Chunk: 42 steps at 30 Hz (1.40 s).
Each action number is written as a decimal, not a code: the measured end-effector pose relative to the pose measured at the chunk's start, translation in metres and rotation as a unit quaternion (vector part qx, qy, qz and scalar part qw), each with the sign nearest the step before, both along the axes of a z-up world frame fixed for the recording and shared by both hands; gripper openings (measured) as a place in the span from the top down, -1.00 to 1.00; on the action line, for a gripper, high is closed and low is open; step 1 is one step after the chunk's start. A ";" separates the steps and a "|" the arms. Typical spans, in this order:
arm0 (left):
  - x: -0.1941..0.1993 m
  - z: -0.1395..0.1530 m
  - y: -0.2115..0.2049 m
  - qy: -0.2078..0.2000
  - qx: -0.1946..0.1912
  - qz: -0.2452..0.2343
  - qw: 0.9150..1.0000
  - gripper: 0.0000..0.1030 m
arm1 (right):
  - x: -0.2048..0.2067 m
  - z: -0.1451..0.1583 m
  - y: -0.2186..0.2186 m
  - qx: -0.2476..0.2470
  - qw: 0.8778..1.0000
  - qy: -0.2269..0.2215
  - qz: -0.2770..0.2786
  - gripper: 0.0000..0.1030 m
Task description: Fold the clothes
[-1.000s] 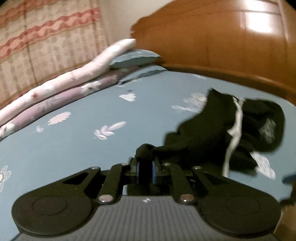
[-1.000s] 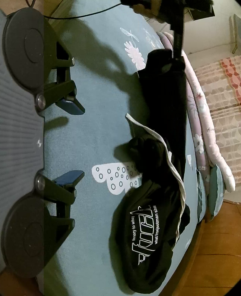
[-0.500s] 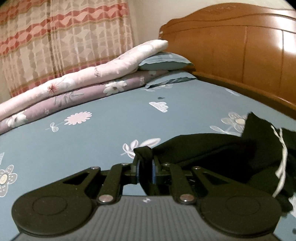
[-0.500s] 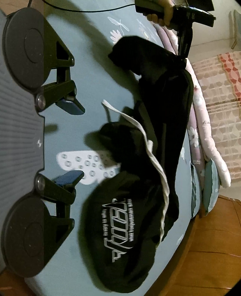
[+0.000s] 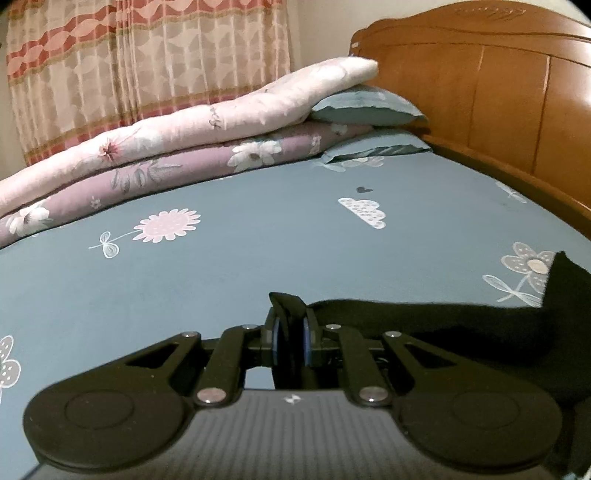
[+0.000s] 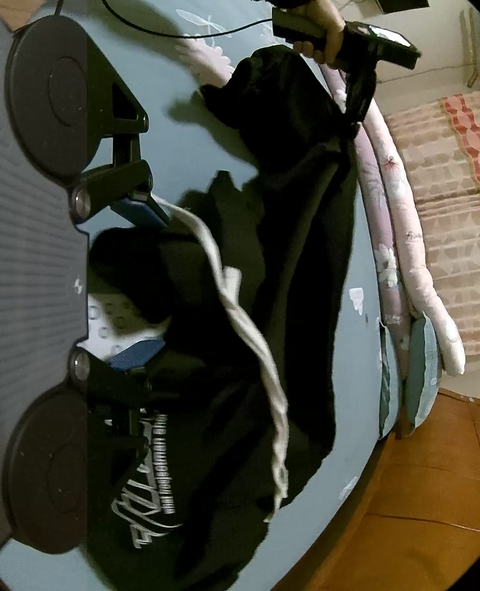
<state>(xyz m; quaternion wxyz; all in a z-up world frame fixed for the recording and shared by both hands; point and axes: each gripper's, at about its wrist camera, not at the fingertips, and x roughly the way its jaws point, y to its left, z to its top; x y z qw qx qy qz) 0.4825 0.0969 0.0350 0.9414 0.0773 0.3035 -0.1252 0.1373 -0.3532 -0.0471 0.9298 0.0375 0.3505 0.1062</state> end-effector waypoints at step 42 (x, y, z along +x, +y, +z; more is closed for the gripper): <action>-0.147 -0.030 -0.056 0.108 -0.047 0.036 0.992 -0.53 | 0.052 0.075 -0.043 0.010 0.994 0.007 0.108 -0.39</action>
